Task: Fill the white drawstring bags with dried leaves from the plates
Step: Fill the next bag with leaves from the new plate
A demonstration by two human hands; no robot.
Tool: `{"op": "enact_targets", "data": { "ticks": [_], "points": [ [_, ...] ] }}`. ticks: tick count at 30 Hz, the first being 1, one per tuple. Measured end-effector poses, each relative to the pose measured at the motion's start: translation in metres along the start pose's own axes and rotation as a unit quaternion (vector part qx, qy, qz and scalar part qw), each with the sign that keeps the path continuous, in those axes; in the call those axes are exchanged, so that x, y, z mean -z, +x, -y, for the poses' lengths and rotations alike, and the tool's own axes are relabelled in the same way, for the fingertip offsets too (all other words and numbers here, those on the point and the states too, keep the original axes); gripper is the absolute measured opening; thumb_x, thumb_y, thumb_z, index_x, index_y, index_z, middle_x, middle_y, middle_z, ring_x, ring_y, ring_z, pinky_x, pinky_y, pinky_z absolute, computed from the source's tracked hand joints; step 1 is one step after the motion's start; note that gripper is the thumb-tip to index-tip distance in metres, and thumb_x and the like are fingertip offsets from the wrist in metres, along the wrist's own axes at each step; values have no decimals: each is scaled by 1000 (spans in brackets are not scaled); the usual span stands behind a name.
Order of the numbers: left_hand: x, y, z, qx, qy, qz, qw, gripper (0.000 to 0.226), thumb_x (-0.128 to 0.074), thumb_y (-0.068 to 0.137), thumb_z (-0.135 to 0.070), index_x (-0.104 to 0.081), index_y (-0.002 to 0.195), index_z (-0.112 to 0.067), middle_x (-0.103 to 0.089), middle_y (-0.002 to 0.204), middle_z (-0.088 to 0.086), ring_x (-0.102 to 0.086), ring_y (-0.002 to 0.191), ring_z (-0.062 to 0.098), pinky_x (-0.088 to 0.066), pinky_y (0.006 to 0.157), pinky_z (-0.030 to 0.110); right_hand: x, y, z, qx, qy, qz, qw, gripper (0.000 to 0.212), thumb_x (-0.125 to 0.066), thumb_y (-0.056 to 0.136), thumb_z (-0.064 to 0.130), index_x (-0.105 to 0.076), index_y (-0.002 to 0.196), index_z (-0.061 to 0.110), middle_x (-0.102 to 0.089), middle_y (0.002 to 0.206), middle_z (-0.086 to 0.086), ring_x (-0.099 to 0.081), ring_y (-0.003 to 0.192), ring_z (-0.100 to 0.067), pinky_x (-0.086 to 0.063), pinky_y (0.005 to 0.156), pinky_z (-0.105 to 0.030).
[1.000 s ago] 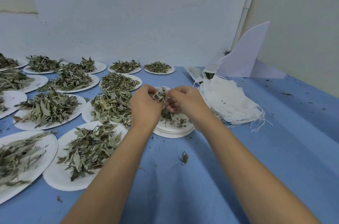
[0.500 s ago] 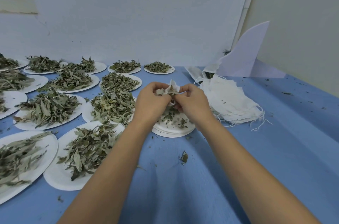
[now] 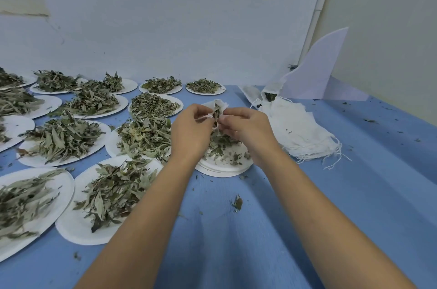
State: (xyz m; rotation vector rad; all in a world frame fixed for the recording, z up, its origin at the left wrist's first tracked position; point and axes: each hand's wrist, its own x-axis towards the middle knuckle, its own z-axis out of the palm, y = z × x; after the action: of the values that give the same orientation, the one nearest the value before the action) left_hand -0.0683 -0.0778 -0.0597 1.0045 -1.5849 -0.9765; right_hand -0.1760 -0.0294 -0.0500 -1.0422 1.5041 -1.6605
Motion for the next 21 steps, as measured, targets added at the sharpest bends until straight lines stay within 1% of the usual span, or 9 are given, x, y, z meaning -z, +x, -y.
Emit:
{"op": "enact_targets", "data": {
  "ticks": [3,6,7,11,13,15,17,19,21],
  "points": [
    [0,0,0,13,-14,15,1000,13,-62,86,-10,-62,92,-22,-56,83,-15,-53,75,-5,-40,57,10,0,1,-4,52,-104,-40,992,6,-75,79,16,-70,83,16,-70,70,3,-64,65,-4,-53,69,-17],
    [1,-1,-1,30,-35,33,998,14,-59,87,-9,-61,87,-23,-55,79,-11,-53,60,-7,-39,49,6,-1,1,-5,106,-194,-105,970,16,-77,77,27,-63,84,22,-62,71,11,-55,60,6,-41,56,-7],
    [1,-1,-2,39,-52,37,997,15,-58,88,-8,-60,85,-23,-55,78,-8,-54,57,-5,-41,51,8,-1,1,-6,114,-210,-118,964,23,-77,76,29,-60,90,22,-62,79,10,-54,65,5,-42,60,-9],
    [2,-2,-3,72,-121,57,988,18,-54,90,-3,-58,82,-18,-56,77,0,-61,70,14,-55,77,36,0,-1,-4,125,-192,-103,968,46,-76,78,25,-55,118,26,-59,109,9,-57,92,-2,-46,79,-18],
    [1,-3,-4,74,-143,95,982,18,-55,90,-2,-58,80,-17,-59,76,0,-63,61,9,-56,77,35,2,-1,-4,125,-198,-85,968,41,-71,80,19,-59,118,27,-62,107,9,-56,84,8,-45,74,-10],
    [-1,-4,-4,77,-152,113,979,17,-57,90,-3,-58,78,-15,-60,73,0,-62,56,6,-55,81,40,3,0,-5,123,-206,-87,967,30,-68,80,13,-65,107,24,-65,99,10,-54,73,15,-41,63,-3],
    [-3,-5,-4,82,-151,106,979,16,-57,89,-3,-58,77,-14,-60,69,-1,-61,55,5,-55,83,41,3,2,-7,124,-214,-98,964,23,-69,79,12,-67,100,21,-64,93,12,-56,75,9,-41,61,-3],
    [-3,-5,-5,87,-157,105,978,16,-56,88,-1,-58,78,-13,-61,64,-4,-61,55,4,-56,77,36,2,3,-7,131,-227,-108,959,21,-70,80,14,-68,100,19,-65,92,11,-55,78,2,-41,62,-5],
    [-1,-4,-9,108,-190,111,969,15,-53,87,1,-59,80,-11,-62,69,1,-62,60,8,-57,69,27,2,4,-8,135,-229,-112,957,21,-72,80,17,-68,101,18,-65,93,11,-56,81,0,-41,65,-7]
  ]
}}
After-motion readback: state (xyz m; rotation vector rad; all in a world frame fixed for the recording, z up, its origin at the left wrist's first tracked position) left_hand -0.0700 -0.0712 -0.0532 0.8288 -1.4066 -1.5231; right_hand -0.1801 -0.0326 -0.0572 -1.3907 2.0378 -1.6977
